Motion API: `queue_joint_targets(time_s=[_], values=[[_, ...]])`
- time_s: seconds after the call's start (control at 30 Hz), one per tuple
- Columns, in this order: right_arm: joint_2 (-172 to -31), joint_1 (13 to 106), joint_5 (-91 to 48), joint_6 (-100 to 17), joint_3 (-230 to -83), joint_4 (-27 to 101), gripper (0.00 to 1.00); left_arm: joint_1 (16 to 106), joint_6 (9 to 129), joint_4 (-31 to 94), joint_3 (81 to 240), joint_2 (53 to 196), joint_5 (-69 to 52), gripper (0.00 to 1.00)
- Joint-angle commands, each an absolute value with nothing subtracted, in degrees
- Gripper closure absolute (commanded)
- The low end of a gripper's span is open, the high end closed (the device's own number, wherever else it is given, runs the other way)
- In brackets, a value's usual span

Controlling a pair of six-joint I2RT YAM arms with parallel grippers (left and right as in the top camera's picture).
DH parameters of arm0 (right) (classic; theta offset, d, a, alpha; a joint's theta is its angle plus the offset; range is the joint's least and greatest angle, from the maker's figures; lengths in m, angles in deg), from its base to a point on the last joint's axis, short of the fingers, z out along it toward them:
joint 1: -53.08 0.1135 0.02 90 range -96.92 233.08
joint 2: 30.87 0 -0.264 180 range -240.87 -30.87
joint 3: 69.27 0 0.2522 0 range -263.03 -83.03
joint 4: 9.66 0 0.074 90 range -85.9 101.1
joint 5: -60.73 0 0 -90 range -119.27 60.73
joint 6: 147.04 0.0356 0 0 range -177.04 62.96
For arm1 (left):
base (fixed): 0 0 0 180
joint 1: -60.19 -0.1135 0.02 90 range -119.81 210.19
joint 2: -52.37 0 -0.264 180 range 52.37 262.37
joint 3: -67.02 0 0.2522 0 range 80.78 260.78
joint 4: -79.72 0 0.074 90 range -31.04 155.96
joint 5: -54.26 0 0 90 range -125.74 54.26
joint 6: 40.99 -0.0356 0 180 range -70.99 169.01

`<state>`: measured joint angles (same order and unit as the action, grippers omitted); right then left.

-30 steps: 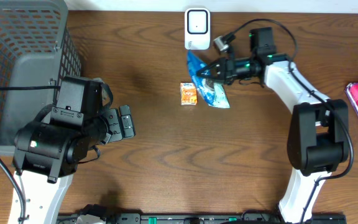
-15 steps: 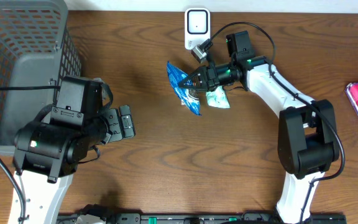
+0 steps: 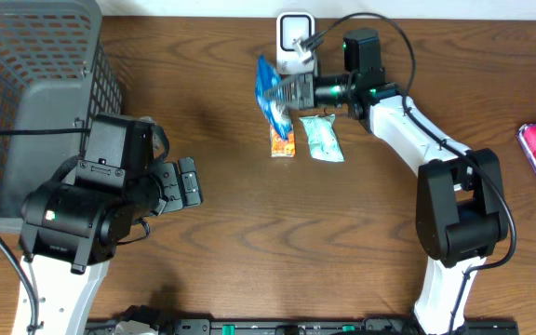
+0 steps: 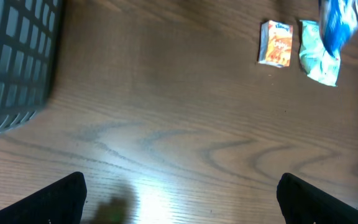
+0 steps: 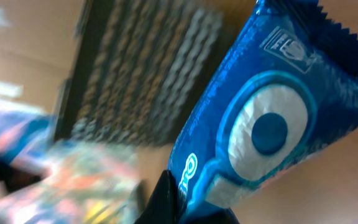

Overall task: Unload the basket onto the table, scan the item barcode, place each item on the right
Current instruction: 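Lift the Oreo pack and hold it up to the scanner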

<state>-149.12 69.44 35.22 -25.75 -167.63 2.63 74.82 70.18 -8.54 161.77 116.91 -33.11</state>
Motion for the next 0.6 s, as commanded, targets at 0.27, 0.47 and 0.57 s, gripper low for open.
queue_joint_targets(time_s=[0.27, 0.47, 0.57], values=[[-148.40, 74.42, -27.91, -30.08, -168.55, -4.72, 0.99, 74.60, 70.51, -8.60, 161.99, 117.10, -33.88, 0.02], [-148.55, 76.91, -41.87, -35.26, -168.55, -12.85, 0.99, 74.60, 70.51, -8.58, 161.99, 117.10, -33.88, 0.02], [-149.25, 75.99, -41.87, -35.22, -168.55, -17.44, 0.99, 74.60, 70.53, -8.60, 161.99, 117.10, -33.88, 0.02]])
